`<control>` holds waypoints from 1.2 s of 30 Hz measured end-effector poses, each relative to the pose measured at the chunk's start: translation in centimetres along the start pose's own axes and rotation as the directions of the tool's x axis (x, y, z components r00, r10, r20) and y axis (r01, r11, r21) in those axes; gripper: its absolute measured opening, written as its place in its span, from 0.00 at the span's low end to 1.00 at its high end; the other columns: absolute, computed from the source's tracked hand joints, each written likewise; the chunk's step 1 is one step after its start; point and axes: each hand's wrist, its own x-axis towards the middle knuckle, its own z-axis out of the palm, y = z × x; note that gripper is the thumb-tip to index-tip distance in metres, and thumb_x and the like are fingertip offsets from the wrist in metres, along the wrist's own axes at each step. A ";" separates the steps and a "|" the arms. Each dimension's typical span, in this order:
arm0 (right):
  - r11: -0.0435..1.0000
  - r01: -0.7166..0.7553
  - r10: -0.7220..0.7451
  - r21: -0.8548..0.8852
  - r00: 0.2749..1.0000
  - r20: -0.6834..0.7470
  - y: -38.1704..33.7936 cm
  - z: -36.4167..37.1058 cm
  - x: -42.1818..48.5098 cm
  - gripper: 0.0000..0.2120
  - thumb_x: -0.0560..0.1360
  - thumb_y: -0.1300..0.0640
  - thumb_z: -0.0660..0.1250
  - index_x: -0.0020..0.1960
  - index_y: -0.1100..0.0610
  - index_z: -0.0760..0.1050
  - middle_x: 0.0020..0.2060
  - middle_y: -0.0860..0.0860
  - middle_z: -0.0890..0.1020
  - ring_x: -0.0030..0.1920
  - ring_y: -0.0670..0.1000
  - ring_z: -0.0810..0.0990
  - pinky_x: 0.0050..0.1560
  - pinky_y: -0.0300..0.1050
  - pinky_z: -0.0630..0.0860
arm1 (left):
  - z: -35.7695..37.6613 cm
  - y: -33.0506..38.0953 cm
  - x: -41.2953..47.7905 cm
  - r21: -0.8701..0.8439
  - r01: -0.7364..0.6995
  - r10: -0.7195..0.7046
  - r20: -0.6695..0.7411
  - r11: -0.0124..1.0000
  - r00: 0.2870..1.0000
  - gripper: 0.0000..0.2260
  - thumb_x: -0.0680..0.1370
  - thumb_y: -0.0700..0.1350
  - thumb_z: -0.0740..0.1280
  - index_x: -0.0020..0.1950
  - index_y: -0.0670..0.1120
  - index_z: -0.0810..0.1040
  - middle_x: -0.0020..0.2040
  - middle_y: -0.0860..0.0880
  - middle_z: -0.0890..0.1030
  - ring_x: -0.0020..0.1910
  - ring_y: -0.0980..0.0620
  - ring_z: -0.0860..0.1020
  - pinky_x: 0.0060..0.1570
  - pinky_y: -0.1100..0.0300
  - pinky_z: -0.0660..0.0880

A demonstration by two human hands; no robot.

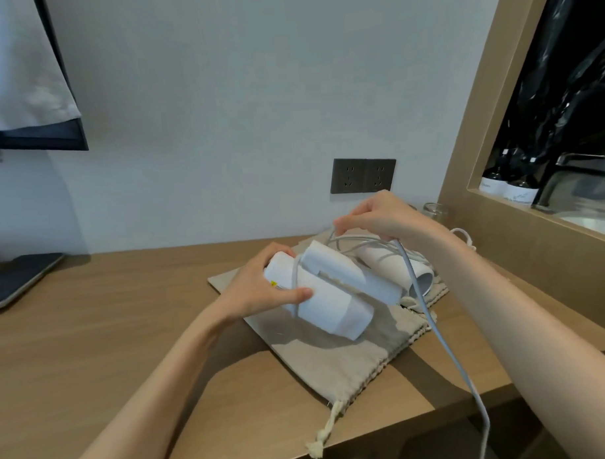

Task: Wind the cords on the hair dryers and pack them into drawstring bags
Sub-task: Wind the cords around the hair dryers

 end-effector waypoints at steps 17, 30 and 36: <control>0.916 0.396 -0.377 0.067 0.905 -0.198 -2.3 7.8 -2.4 0.14 0.81 0.57 0.57 0.58 0.55 0.80 0.24 0.43 0.73 0.29 0.39 0.71 0.31 0.33 0.62 | -1.1 0.6 0.1 -0.339 -0.055 -0.124 -0.483 0.939 0.867 0.19 0.68 0.40 0.77 0.51 0.50 0.70 0.46 0.52 0.75 0.43 0.53 0.79 0.33 0.56 0.81; 0.830 0.197 -0.262 0.521 0.964 0.053 0.5 11.8 -2.1 0.14 0.81 0.55 0.60 0.44 0.60 0.81 0.26 0.51 0.66 0.21 0.42 0.62 0.24 0.30 0.60 | -1.3 1.8 0.2 -0.665 -0.069 -0.358 -0.484 0.744 0.799 0.15 0.70 0.43 0.75 0.50 0.53 0.71 0.52 0.45 0.75 0.49 0.46 0.79 0.36 0.52 0.81; 0.845 0.091 -0.165 0.527 0.982 0.094 0.5 11.5 -1.9 0.16 0.77 0.47 0.65 0.42 0.58 0.83 0.26 0.51 0.65 0.23 0.42 0.62 0.23 0.29 0.60 | -1.3 1.8 0.4 -0.736 -0.023 -0.384 -0.379 0.677 0.842 0.17 0.73 0.42 0.71 0.59 0.48 0.71 0.54 0.43 0.76 0.46 0.48 0.79 0.37 0.53 0.81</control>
